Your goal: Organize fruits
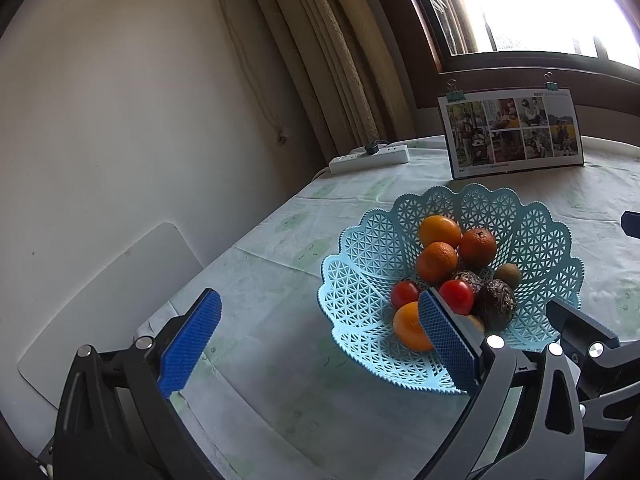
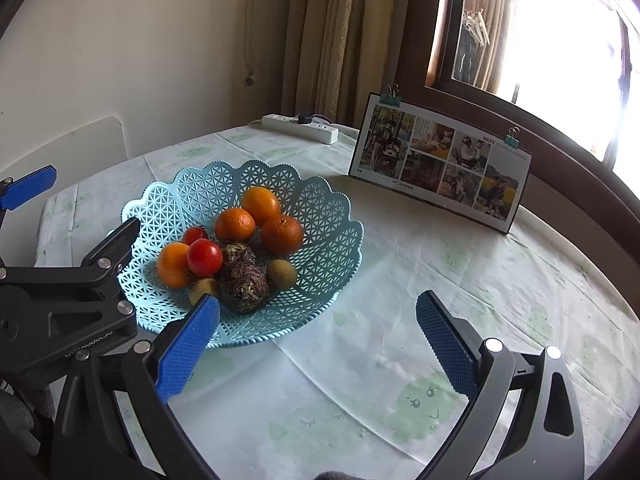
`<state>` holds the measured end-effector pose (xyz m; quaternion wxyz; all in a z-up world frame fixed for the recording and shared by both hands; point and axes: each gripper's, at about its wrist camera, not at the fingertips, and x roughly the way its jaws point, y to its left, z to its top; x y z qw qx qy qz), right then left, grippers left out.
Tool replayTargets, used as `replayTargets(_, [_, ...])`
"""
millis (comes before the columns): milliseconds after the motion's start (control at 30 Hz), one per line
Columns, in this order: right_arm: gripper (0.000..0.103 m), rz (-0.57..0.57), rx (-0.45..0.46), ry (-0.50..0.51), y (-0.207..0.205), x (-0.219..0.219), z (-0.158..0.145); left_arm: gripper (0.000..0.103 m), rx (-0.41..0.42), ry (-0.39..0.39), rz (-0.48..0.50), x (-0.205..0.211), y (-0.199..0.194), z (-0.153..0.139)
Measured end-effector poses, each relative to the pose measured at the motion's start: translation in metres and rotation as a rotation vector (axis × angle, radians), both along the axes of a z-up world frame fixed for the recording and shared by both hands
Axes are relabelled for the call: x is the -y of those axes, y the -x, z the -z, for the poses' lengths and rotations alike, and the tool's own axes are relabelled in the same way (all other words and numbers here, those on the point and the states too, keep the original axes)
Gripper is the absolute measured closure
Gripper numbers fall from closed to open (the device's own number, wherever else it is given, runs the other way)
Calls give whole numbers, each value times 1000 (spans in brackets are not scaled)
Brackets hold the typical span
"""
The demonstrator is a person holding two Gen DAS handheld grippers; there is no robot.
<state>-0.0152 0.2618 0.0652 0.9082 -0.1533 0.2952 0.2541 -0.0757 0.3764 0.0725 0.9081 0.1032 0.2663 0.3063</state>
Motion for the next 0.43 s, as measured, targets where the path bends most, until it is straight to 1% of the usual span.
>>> replayTargets(133, [5,6,-9,-4,0,2,-2,3,5,-1,3,3,3,-3])
replayTargets(267, [5,37,-52,-2,-7,9,-2,3,10,-3,11,9,4,-7])
replayTargets(367, [5,110,-73,10,-15,29,0,3,19,-5,30,17,2,-12])
replayTargets(433, [5,188,-78,17,-20,55,3,3,24,14,59,26,1,-16])
